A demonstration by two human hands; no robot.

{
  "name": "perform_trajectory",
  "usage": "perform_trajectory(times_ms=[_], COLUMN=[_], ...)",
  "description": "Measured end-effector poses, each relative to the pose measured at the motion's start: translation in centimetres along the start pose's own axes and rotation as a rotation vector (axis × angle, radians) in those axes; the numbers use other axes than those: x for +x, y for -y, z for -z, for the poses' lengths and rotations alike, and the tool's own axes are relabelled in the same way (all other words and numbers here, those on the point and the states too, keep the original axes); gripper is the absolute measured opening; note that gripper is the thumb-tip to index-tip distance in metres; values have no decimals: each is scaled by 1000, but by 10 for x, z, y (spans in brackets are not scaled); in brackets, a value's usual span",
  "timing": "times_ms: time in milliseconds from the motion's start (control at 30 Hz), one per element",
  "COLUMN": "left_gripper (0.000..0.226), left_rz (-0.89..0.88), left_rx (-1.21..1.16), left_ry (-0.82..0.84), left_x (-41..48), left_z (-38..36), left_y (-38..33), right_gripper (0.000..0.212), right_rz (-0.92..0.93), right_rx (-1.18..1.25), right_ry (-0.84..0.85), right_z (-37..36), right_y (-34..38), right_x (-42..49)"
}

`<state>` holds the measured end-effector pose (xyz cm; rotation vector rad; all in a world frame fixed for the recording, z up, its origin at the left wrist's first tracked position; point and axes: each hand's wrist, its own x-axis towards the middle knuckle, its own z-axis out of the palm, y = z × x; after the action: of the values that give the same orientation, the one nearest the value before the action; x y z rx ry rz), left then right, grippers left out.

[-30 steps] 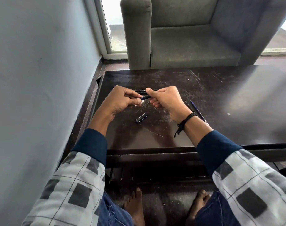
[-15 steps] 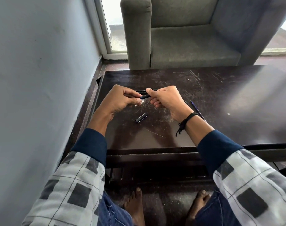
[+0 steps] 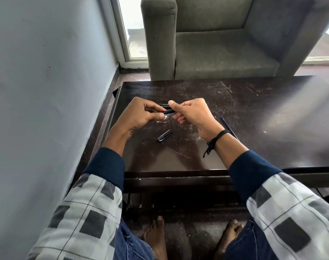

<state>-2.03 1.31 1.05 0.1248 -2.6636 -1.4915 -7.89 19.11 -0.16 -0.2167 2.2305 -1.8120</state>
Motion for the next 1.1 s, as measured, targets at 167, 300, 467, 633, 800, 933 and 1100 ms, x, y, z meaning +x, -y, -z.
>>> perform_trajectory(times_ms=[167, 300, 467, 633, 800, 933, 1100], left_gripper=[22, 21, 21, 23, 21, 22, 23], left_rz=[10, -3, -20, -26, 1, -10, -9], left_rx=[3, 15, 28, 32, 29, 31, 6], left_ry=[-3, 10, 11, 13, -5, 10, 4], left_x=[1, 1, 3, 3, 3, 3, 3], left_z=[0, -1, 1, 2, 3, 2, 3], left_y=[3, 3, 4, 5, 7, 6, 6], right_gripper=[18, 23, 38, 48, 18, 28, 45], right_rz=[14, -4, -22, -26, 17, 9, -10], right_rx=[24, -41, -89, -71, 11, -28, -34], right_ry=[45, 31, 41, 37, 88, 59, 40], right_z=[1, -1, 1, 1, 4, 1, 1], right_y=[-1, 0, 1, 1, -1, -1, 2], right_x=[0, -2, -1, 0, 3, 1, 0])
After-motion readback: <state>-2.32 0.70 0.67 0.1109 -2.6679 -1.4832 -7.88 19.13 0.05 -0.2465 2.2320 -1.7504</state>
